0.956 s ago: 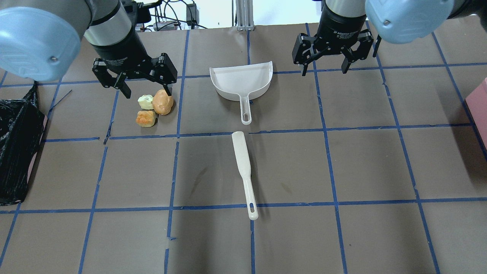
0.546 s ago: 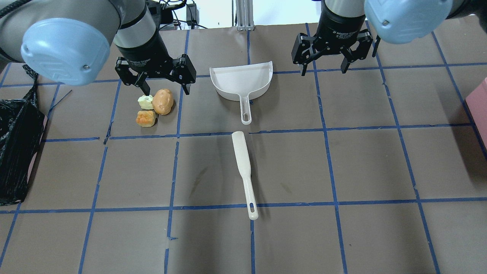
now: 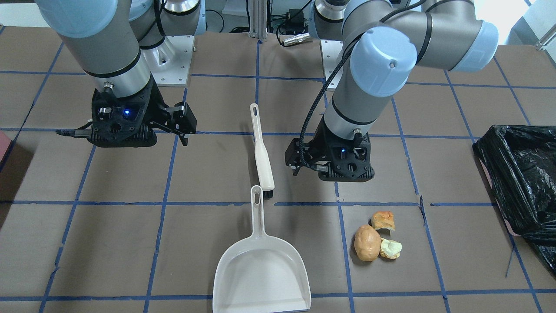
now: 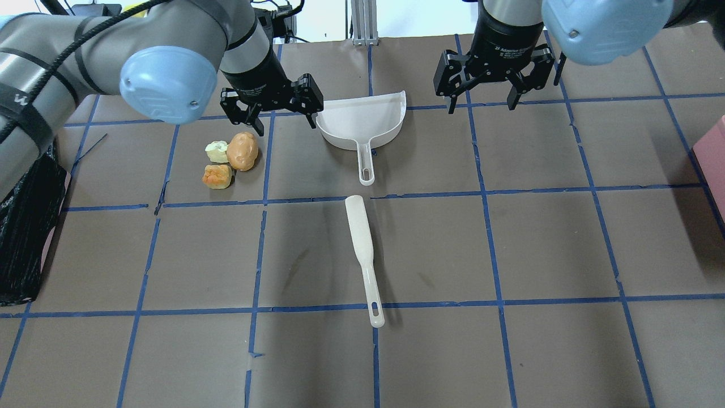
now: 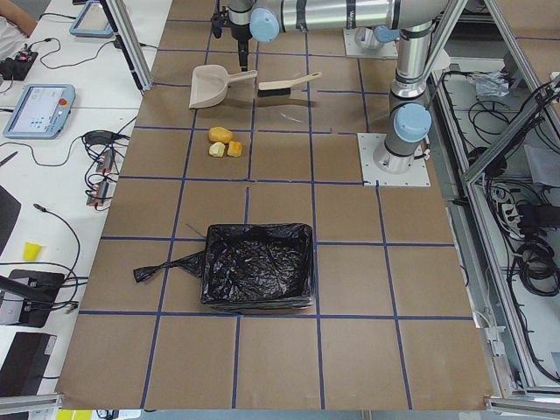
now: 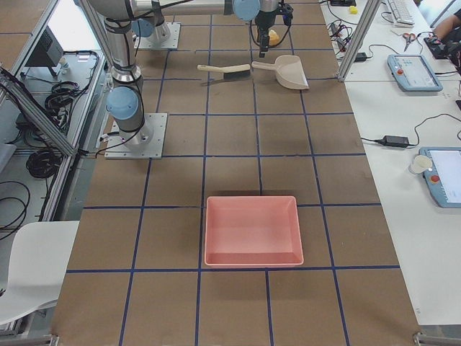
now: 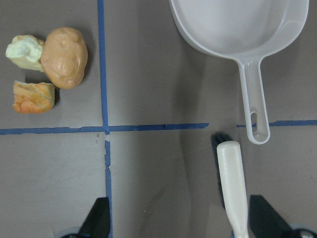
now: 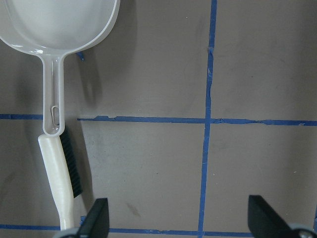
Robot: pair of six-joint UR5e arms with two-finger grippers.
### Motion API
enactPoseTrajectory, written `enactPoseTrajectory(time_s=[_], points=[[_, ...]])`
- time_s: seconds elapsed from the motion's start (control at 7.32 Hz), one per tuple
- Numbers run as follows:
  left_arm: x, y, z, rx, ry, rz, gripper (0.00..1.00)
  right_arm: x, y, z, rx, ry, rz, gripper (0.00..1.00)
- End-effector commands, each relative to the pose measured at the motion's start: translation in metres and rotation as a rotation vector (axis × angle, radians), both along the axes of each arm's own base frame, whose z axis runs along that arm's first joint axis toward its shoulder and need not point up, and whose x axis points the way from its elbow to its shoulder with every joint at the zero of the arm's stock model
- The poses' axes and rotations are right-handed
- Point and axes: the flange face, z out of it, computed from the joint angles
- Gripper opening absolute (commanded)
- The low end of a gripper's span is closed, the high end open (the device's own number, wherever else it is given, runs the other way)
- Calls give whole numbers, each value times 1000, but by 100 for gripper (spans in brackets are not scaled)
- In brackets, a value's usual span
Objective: Sweep and dump trash in nearest bin
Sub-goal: 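Move the left gripper over the food items toward the white dustpan handle, then grasp the white dustpan handle with the left gripper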
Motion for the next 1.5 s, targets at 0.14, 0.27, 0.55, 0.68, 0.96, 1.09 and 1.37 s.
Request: enactPoseTrajectory(time_s=[0.14, 0.27, 0.55, 0.68, 0.96, 1.09, 1.37], points=[[-61, -33, -84, -48, 22, 44, 100, 1, 0, 0, 0, 0, 2, 100], [-71, -37, -96, -55, 33, 69, 100, 1, 1, 0, 2, 0, 2, 100], [-90, -34, -116, -44, 38, 49, 100, 1, 1, 0, 2, 0, 2, 100], [-105, -28, -124, -58, 35, 17, 100, 1, 0, -1, 3, 0, 2, 100], [-113, -15, -138, -39, 24, -1, 100, 1, 0, 1, -1, -2, 2, 100], [-113, -11, -139, -34, 21, -3, 100, 1, 0, 1, 0, -2, 2, 100], [-111, -4, -144, -20, 16, -2, 98, 1, 0, 1, -4, -2, 2, 100]])
